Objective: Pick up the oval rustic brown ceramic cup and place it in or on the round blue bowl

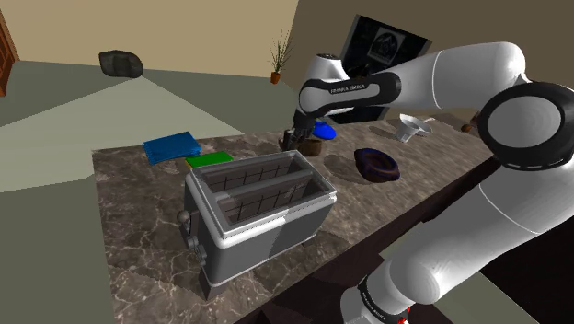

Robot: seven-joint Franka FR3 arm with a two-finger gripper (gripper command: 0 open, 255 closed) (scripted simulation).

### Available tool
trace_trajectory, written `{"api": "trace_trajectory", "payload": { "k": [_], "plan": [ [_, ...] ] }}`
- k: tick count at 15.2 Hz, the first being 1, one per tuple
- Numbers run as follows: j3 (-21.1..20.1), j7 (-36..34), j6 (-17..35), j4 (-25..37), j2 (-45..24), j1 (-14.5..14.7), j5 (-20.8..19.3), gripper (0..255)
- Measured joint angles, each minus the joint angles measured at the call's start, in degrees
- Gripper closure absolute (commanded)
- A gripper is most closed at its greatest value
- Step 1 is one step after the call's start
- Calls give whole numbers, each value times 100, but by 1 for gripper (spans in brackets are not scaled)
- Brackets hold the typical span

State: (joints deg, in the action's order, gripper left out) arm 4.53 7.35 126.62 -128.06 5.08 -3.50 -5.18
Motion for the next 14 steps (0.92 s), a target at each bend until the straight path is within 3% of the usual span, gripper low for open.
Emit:
{"api": "trace_trajectory", "payload": {
  "k": [14],
  "plan": [
    [-19, 59, -1066, 730, 337, 14, 27, 255]
  ]
}}
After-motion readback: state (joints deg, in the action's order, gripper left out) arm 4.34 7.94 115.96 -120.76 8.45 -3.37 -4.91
